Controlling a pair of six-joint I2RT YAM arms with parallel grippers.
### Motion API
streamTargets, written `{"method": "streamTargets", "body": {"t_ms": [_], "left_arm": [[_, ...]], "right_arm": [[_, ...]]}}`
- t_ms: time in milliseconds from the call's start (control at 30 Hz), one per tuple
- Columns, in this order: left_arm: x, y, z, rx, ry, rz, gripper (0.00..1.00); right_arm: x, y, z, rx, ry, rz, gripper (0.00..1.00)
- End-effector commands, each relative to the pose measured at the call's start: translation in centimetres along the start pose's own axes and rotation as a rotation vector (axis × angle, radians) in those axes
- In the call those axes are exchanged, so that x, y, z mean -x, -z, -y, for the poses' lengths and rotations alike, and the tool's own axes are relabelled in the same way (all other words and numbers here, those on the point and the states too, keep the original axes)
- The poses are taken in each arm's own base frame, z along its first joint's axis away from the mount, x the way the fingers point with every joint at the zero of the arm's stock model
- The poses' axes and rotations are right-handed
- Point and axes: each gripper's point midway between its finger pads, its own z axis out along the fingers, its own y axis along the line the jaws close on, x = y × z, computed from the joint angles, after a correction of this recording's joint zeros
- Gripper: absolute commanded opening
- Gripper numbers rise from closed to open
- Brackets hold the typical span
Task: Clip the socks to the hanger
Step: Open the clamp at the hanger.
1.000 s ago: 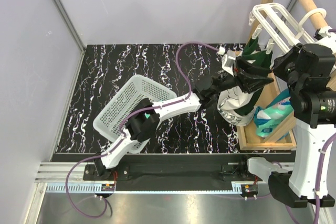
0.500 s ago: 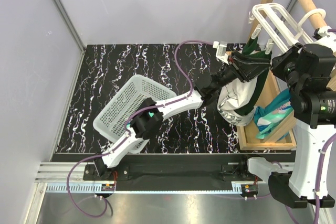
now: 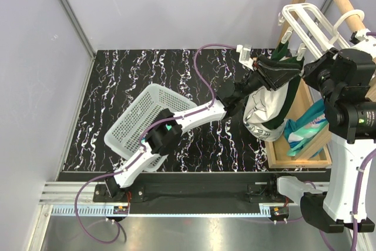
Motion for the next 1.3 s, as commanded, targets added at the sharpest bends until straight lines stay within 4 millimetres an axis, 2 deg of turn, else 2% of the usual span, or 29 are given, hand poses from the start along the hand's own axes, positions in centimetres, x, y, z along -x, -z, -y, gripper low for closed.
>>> {"method": "streamTargets", "body": {"t_ms": [0,200,367,467,567,600,667,700,833,967,1100,1267], "left_arm": [[0.5,-0.7,2.5,-0.082,-0.033,0.0,0.49],[-0.5,-0.5,2.5,-0.088,-0.053,-0.027,0.51],[-0.6,-0.7,2.7,-0.097,-0.06,-0.03,0.43],[-0.3,-0.9,3.0,-0.102,-0.07,-0.024,0.35],[-0.1,-1.1,3.1,-0.098,-0.06,-0.022,0.22],[0.0,-1.1,3.1,-0.092,-0.049,-0.016,0.13],[0.0,-0.7,2.3,-0.057,0.009,0.001,0.02],[0.5,-0.7,2.7,-0.065,0.024,0.019,0.0],[0.9,-0.5,2.6,-0.017,0.059,0.0,0.0],[1.6,-0.2,3.5,-0.037,0.068,-0.034,0.0],[2.3,0.2,3.7,-0.058,0.139,-0.046,0.0],[3.0,0.7,3.7,-0.058,0.323,-0.047,0.0]], "right_arm": [[-2.6,0.2,-0.5,0.03,-0.018,-0.122,0.07],[-2.5,0.4,-0.6,0.038,-0.03,-0.119,0.07],[-2.8,0.4,-0.5,0.035,-0.024,-0.125,0.08],[-2.9,0.3,-0.5,0.036,-0.025,-0.129,0.08],[-3.0,0.4,-0.5,0.036,-0.026,-0.129,0.09],[-3.0,0.4,-0.5,0.037,-0.027,-0.128,0.11],[-3.1,0.4,-0.5,0.038,-0.025,-0.132,0.18],[-3.1,0.4,-0.5,0.041,-0.025,-0.13,0.21],[-3.1,0.7,-1.2,0.08,-0.035,-0.137,0.42],[-2.3,1.2,-1.4,0.092,-0.023,-0.12,0.51],[-1.4,1.6,-1.1,0.085,-0.004,-0.075,0.55],[-0.9,1.4,-0.9,0.088,0.048,-0.038,0.59]]}}
